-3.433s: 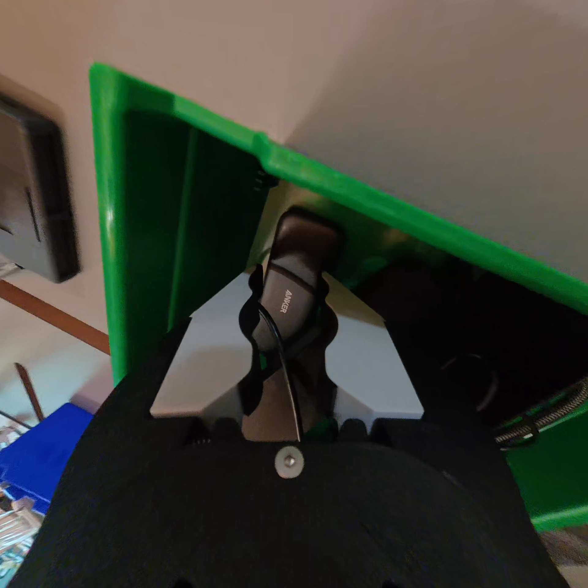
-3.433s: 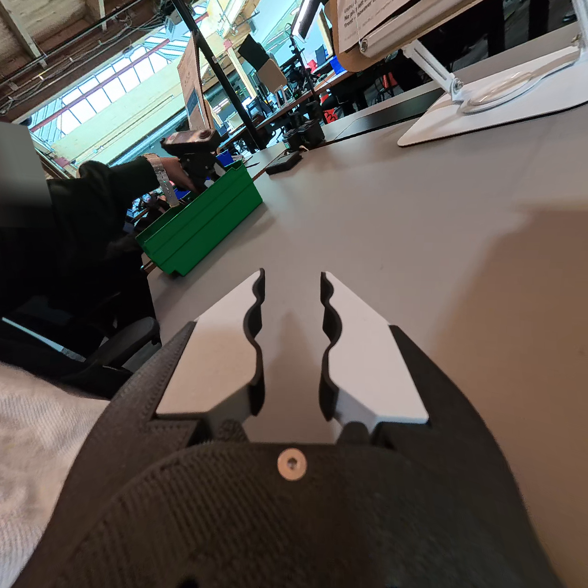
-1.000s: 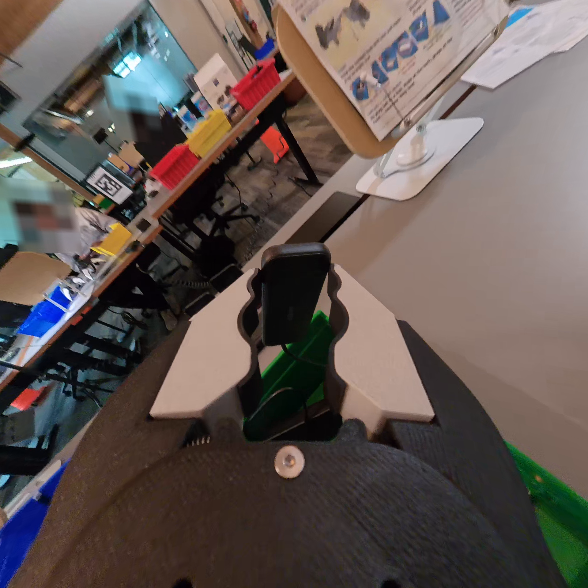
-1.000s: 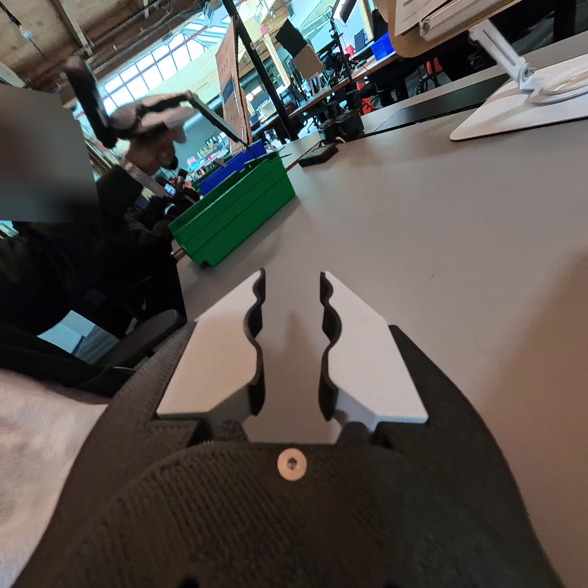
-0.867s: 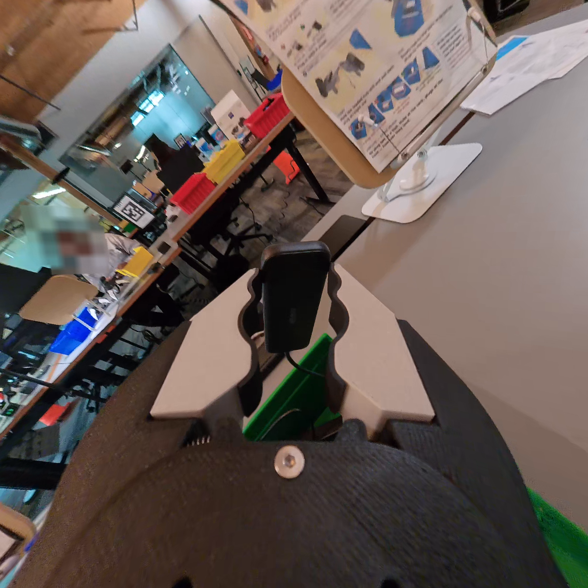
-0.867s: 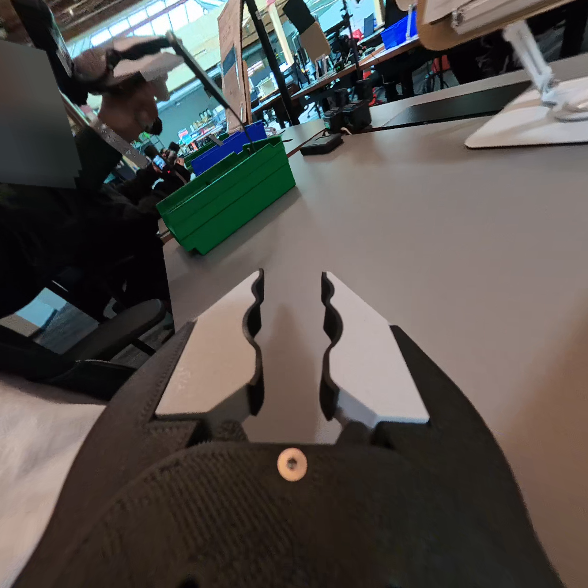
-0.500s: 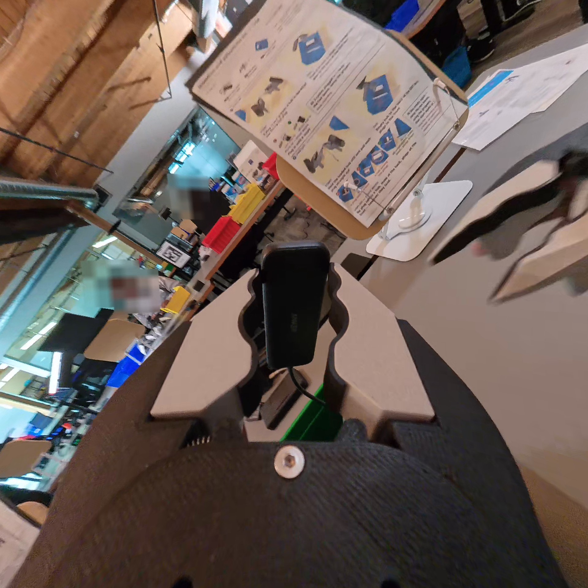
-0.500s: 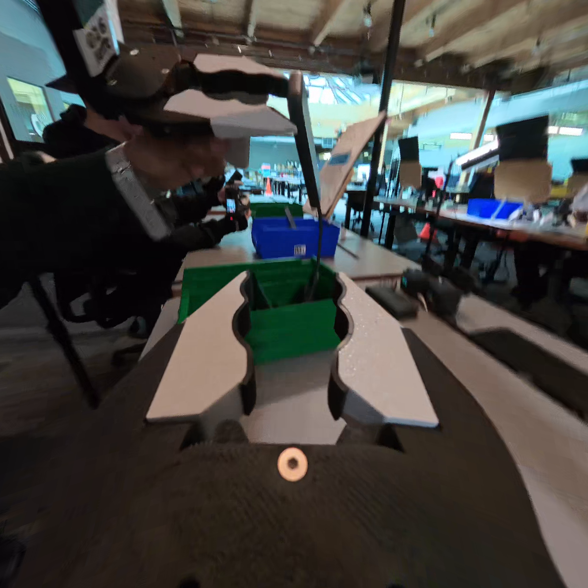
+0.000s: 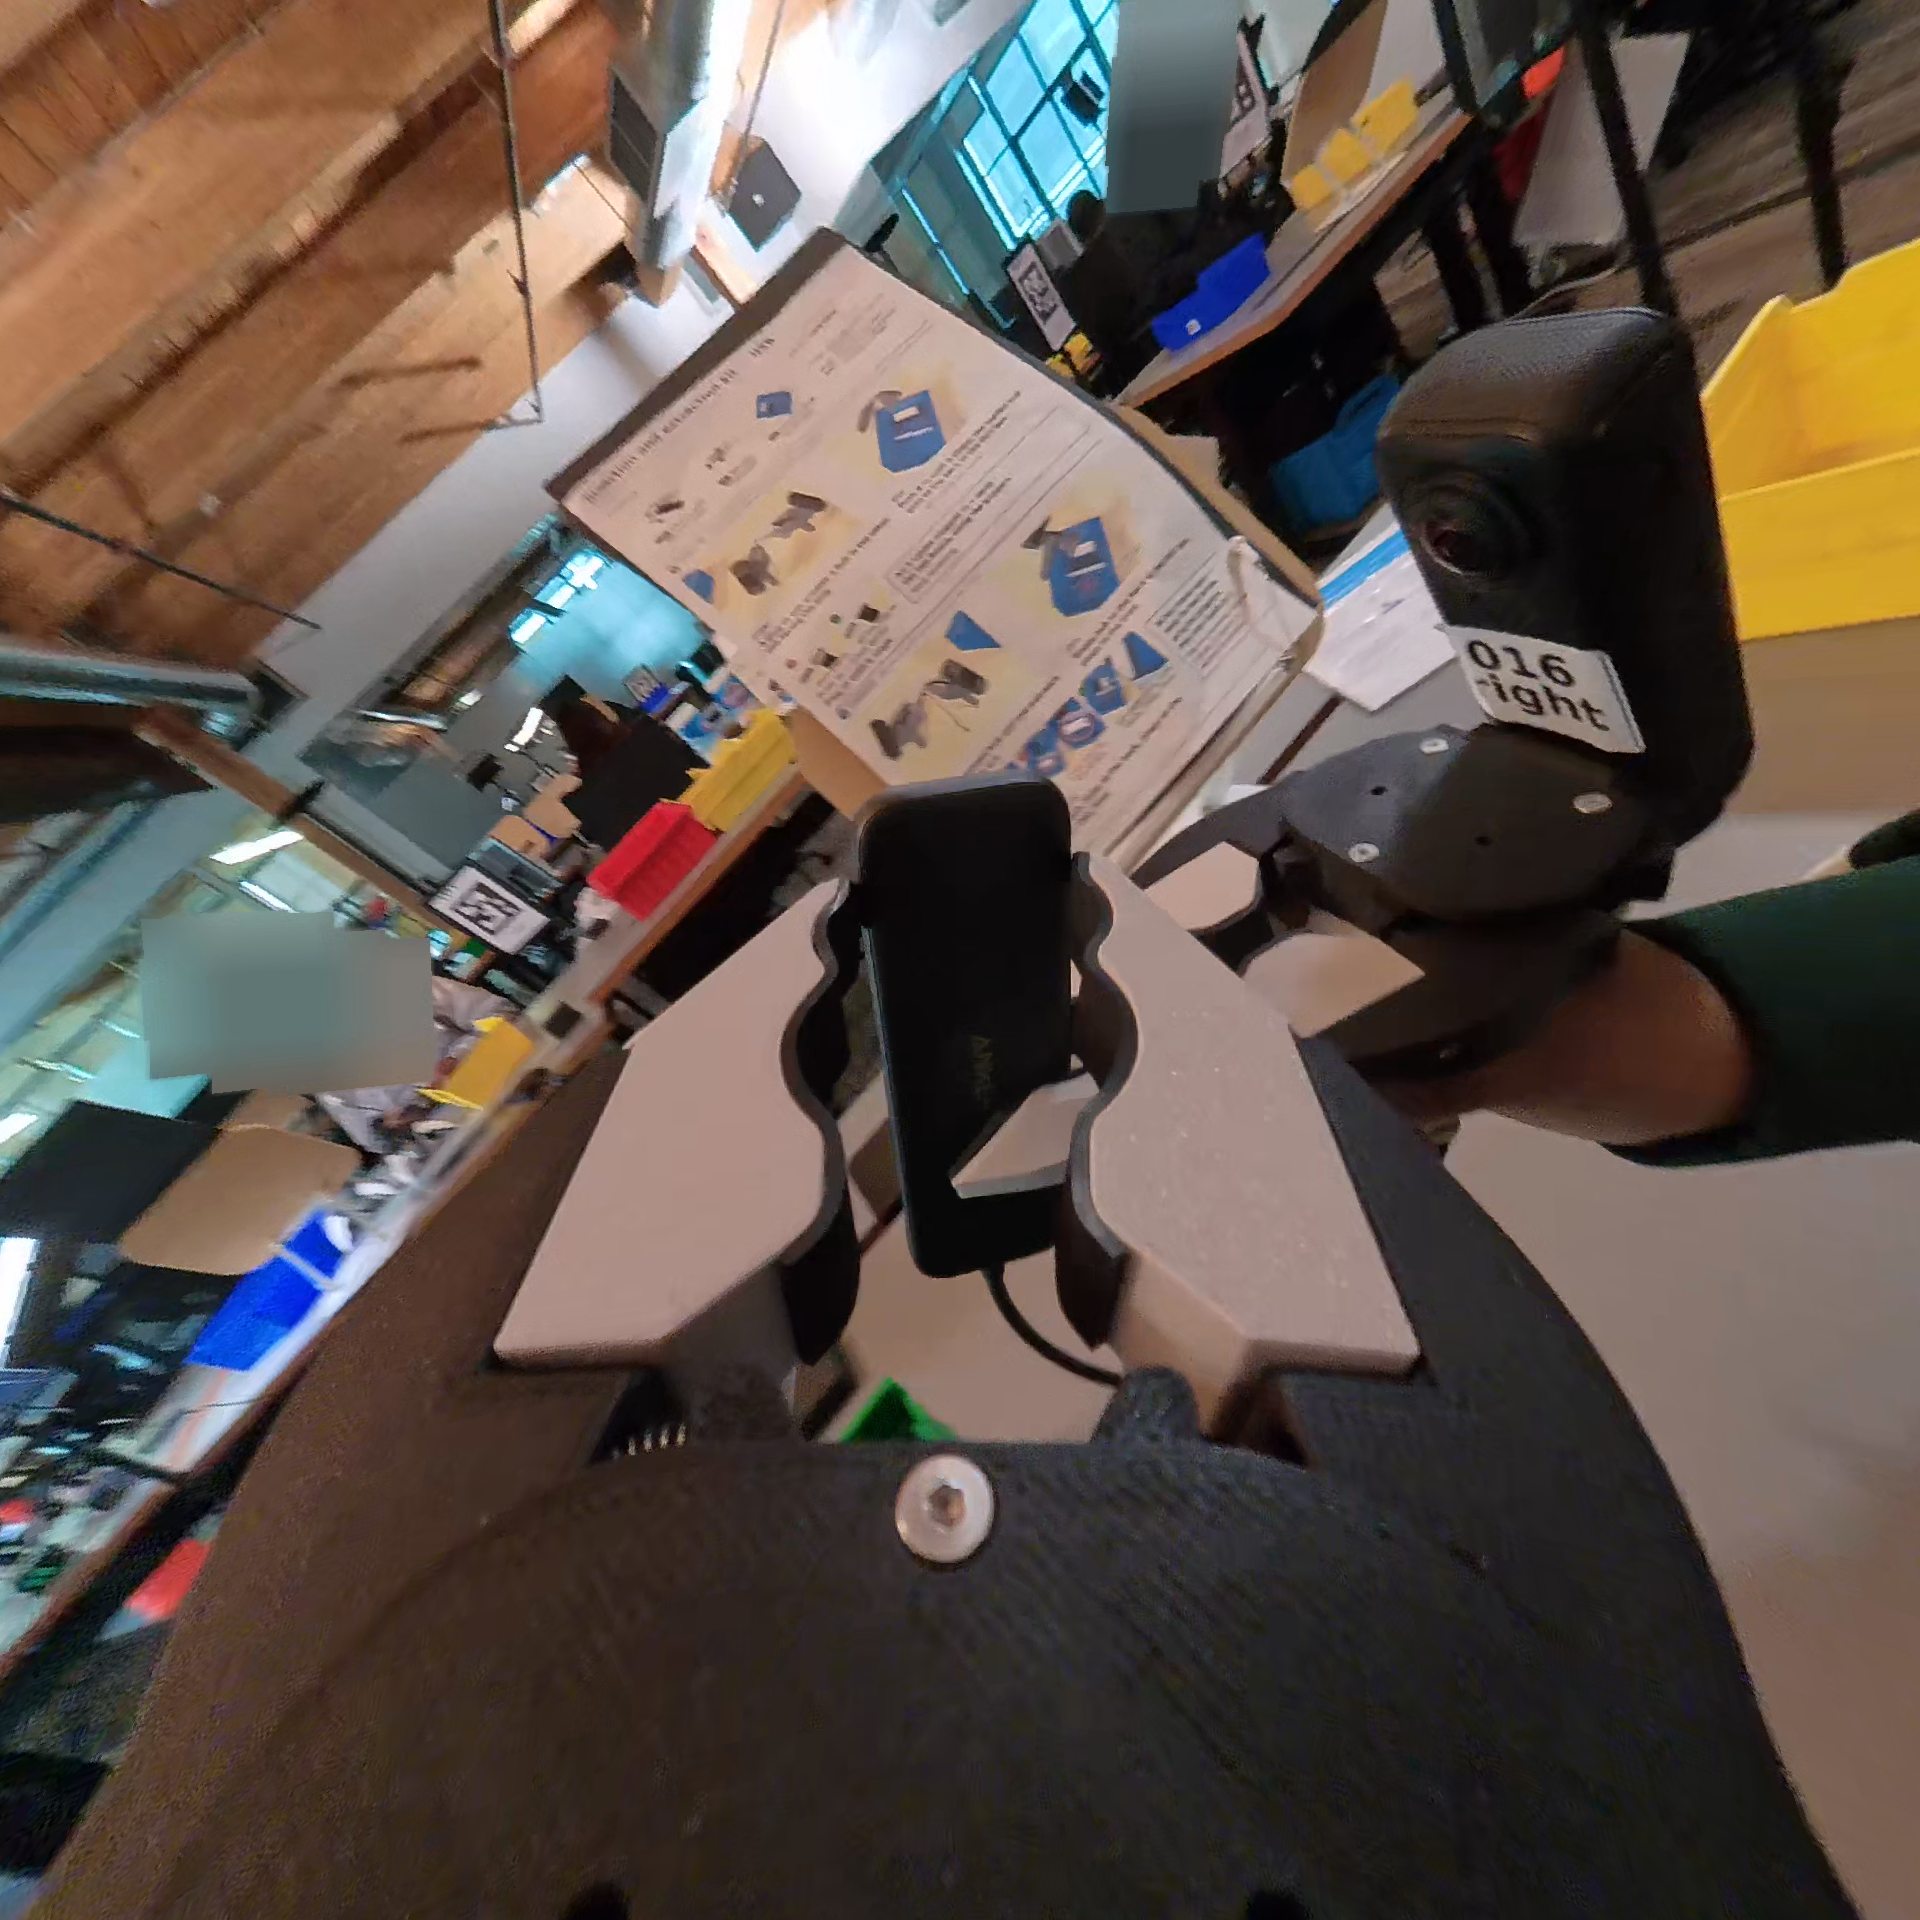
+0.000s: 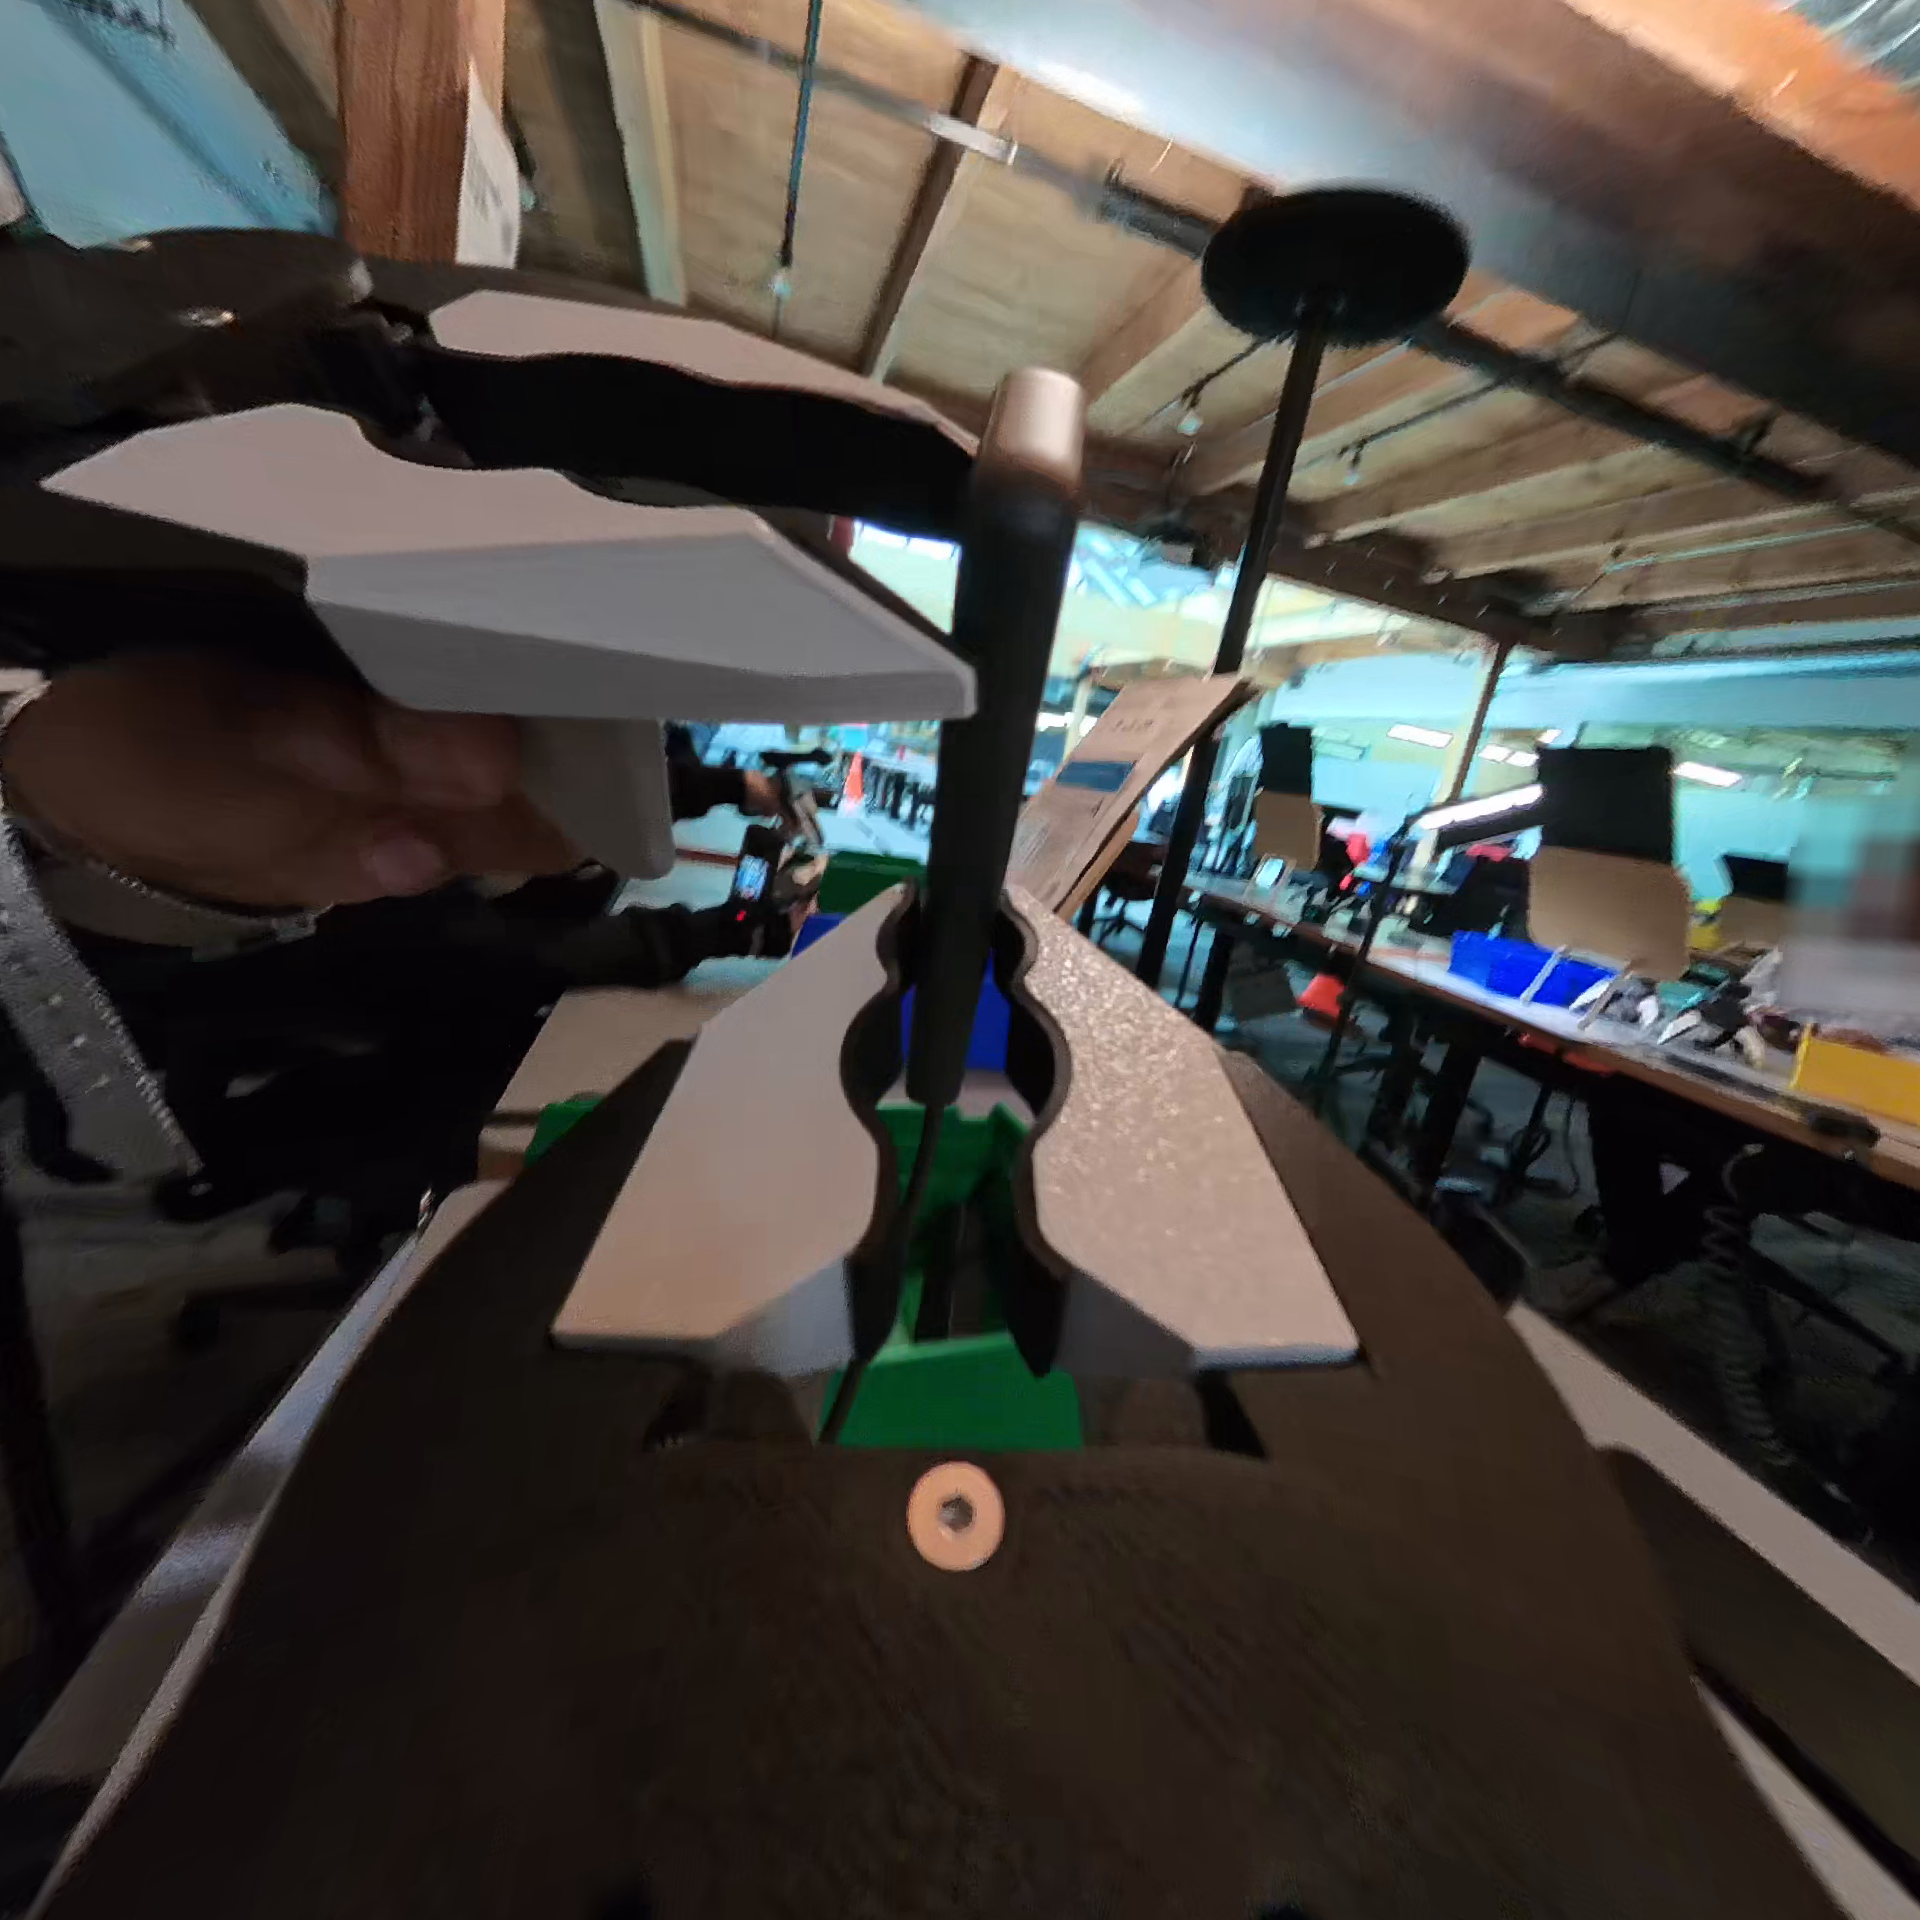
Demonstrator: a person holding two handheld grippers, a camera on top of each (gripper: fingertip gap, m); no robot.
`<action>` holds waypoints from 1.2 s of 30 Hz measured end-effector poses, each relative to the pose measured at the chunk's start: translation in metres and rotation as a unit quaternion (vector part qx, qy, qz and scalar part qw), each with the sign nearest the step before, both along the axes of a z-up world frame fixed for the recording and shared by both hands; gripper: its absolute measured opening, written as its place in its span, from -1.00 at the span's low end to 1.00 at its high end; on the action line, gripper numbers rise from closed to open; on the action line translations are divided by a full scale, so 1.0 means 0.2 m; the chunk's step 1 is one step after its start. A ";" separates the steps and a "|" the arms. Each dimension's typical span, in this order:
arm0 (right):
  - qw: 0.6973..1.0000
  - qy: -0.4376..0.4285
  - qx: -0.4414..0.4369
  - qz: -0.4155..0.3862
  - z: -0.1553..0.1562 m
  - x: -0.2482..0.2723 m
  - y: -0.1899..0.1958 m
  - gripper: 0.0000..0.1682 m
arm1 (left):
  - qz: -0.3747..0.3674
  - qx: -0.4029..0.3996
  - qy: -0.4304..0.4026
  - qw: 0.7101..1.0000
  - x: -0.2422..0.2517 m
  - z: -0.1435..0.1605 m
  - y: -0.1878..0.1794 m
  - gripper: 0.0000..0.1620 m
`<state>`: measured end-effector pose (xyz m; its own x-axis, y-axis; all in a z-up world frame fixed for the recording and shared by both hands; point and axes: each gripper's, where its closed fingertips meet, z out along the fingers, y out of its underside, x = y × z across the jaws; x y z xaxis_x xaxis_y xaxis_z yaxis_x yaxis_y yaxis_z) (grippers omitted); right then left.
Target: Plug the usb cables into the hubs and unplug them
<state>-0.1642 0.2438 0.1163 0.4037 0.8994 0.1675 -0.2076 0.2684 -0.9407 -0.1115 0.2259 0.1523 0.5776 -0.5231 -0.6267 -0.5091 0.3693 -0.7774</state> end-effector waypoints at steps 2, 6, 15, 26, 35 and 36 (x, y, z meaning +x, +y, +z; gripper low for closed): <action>0.999 -0.026 -0.035 0.018 -0.08 0.09 -0.02 -0.87 | -0.024 -0.027 -0.020 0.999 0.06 -0.06 -0.03 -0.64; 0.988 -0.072 -0.123 0.054 -0.32 0.37 -0.10 -0.88 | -0.065 -0.089 -0.110 0.988 0.15 -0.15 -0.07 -0.85; 0.917 0.044 -0.271 0.290 -0.44 1.13 -0.63 -0.88 | -0.231 -0.381 -0.285 0.849 0.58 -0.69 -0.26 -0.70; 0.930 0.151 -0.274 0.192 -0.55 1.47 -0.67 -0.89 | -0.369 -0.487 -0.307 0.729 1.11 -1.02 -0.73 -0.26; 0.935 0.093 -0.295 0.175 -0.71 1.26 -0.69 -0.89 | -0.379 -0.452 -0.315 0.744 1.09 -1.04 -0.73 -0.61; 0.935 0.085 -0.296 0.176 -0.72 1.24 -0.69 -0.89 | -0.373 -0.451 -0.314 0.748 1.08 -1.05 -0.72 -0.78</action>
<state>0.0834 0.1048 -0.0278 0.0415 0.8968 -0.4404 -0.3448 -0.4009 -0.8488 0.1052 0.0819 -0.0571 -0.0524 -0.8929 0.4471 0.1473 -0.4498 -0.8809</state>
